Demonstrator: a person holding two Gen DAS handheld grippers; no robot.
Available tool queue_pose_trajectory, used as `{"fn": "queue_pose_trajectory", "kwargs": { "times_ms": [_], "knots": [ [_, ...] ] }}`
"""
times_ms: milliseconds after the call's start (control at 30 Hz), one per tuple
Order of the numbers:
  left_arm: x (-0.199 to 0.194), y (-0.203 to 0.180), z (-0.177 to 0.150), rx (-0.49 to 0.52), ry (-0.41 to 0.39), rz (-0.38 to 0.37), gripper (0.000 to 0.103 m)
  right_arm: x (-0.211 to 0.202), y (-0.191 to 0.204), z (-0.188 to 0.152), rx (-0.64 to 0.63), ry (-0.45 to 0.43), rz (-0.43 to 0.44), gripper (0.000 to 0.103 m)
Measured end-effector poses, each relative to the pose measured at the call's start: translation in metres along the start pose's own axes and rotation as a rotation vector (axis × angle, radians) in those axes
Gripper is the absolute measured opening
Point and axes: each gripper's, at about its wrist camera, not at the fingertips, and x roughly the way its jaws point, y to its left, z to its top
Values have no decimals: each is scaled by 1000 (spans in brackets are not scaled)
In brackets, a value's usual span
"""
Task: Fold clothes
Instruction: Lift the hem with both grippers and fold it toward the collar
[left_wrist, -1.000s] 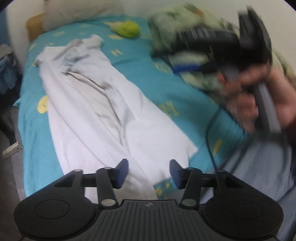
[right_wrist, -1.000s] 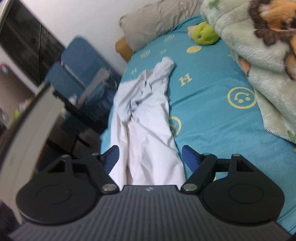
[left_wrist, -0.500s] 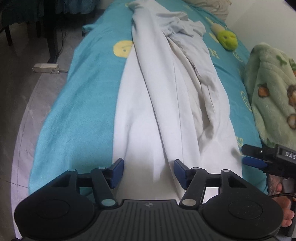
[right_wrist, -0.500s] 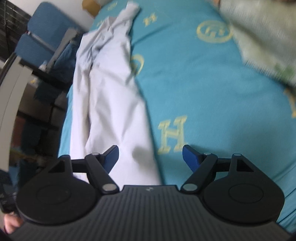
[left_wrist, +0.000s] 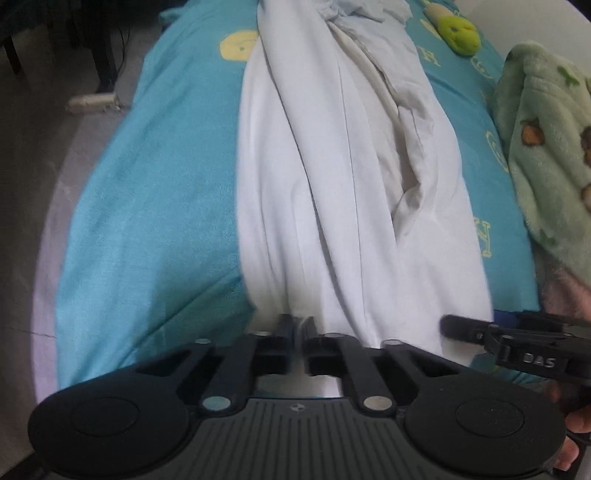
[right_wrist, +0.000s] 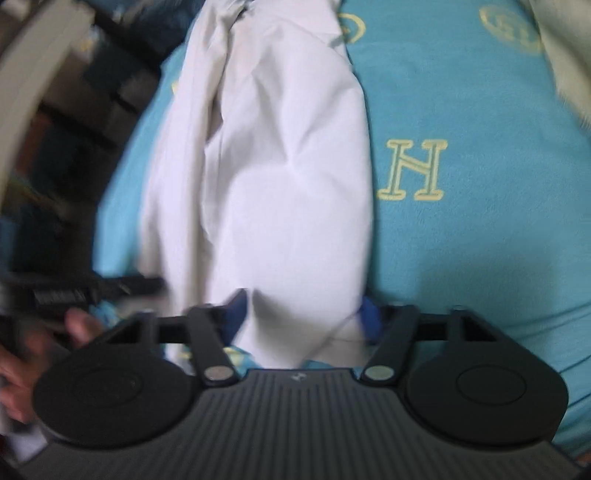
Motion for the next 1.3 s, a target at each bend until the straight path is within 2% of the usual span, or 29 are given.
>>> {"fn": "queue_pose_trajectory", "kwargs": {
  "times_ms": [33,100,167,267,500,633,800,1000,1133,1300],
  "knots": [
    [-5,-2,-2,7,-20,8,5,-3,5,-2,-21,-13,-25,16],
    [-22,-5,-7,9,-91,9,4,-12,15,-5,-59,-49,-69,9],
    [-41,-7,-13,-2,-173,-19,4,-30,22,-8,-70,-127,-80,9],
    [-73,-10,-22,-28,-298,-78,4,-62,28,-7,-38,-220,-41,8],
    [-146,-28,-38,-59,-482,-155,3,-150,23,-8,41,-404,17,8],
    [-198,-33,-51,-60,-574,-183,3,-197,27,-23,46,-494,44,7],
    [-233,-57,-81,-14,-644,-172,3,-240,25,-57,49,-564,93,7],
    [-275,-86,-115,40,-728,-158,3,-264,6,-83,85,-612,155,8],
    [-268,-92,-92,27,-717,-167,3,-263,-9,-68,114,-623,184,8],
    [-238,-89,-38,34,-694,-102,3,-238,-15,-22,132,-603,190,8]
  ]
}}
